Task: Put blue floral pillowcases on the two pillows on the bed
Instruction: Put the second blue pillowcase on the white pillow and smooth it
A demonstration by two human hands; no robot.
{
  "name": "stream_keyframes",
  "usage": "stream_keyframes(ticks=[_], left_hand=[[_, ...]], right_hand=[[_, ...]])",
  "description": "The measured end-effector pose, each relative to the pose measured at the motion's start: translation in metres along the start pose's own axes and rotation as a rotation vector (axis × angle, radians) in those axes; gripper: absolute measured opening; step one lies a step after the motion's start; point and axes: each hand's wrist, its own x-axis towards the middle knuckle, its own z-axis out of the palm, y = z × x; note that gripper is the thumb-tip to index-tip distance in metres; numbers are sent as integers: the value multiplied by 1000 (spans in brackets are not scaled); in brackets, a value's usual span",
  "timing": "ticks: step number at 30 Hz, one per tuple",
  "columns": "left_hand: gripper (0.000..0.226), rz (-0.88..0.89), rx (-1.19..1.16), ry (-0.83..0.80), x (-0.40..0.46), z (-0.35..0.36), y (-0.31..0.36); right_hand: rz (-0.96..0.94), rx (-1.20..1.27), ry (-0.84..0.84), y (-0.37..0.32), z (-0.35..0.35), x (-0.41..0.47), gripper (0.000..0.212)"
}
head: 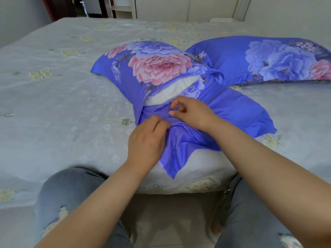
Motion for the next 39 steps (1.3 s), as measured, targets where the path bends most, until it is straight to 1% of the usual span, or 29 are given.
stream_keyframes(ticks=[2, 3, 4, 6, 7, 9, 10, 12, 13, 14, 15, 17, 20, 22, 23, 24, 25, 27, 28, 30, 31, 33, 36, 37, 38, 39], left_hand=[[6, -233, -73, -125, 11, -7, 6], [6, -346, -82, -202, 19, -8, 7], [7, -424, -76, -271, 28, -8, 5], [6, -477, -79, -374, 47, -8, -1], [5, -471, -73, -414, 56, -9, -3], [7, -416, -18, -449, 67, -9, 1], [11, -363, 55, -423, 66, -8, 8], [10, -221, 180, -243, 55, -8, 29], [8, -161, 185, -148, 44, -8, 39], [9, -112, 165, -92, 33, -6, 45], [17, -82, 145, -62, 21, -1, 47], [45, -78, 112, -151, 3, 10, 45], [72, -31, 85, -273, -7, 20, 40], [85, -21, 91, -327, -4, 26, 36], [84, -30, 97, -328, -3, 29, 34], [77, -35, 102, -312, -2, 31, 33], [64, -31, 108, -275, -2, 34, 32], [39, -10, 126, -221, -9, 39, 31], [31, 2, 130, -206, -14, 41, 32], [26, 18, 139, -190, -21, 47, 33], [26, 13, 143, -195, -22, 48, 34], [27, -16, 158, -211, -21, 50, 36], [24, -29, 175, -241, -12, 50, 35], [23, -26, 165, -249, -7, 48, 33], [21, -22, 149, -259, 0, 46, 31], [19, -8, 134, -267, 8, 41, 28]], right_hand=[[-7, 119, -60, -1, -4, -3, 22], [1, 190, -110, 0, -9, -6, 23], [16, 244, -174, 0, -16, -10, 25], [45, 243, -287, 1, -26, -14, 27], [42, 203, -303, 2, -28, -14, 24], [37, 138, -241, 2, -26, -11, 10], [46, 150, -194, 2, -24, -8, 14], [109, 247, -136, 3, -18, -5, 23], [145, 295, -123, 4, -16, -4, 23], [177, 327, -119, 5, -15, -3, 21], [208, 359, -111, 7, -15, -2, 18], [258, 407, -93, 7, -13, 1, 10], [287, 422, -90, 8, -13, 5, 25], [262, 332, -114, 9, -13, 8, 30], [221, 248, -120, 9, -14, 9, 32], [164, 163, -125, 7, -17, 10, 33], [99, 101, -117, 4, -20, 12, 31], [-29, 60, -118, -2, -28, 14, 25], [-107, -21, -157, -5, -32, 16, 29], [-197, -345, -253, -9, -30, 20, 44], [-202, -493, -263, -9, -25, 21, 48], [-183, -654, -263, -15, -16, 21, 46], [-133, -686, -348, -26, -12, 22, 49], [-124, -669, -324, -29, -15, 24, 46], [-129, -653, -237, -33, -21, 27, 39], [-130, -642, -107, -36, -29, 32, 30]])
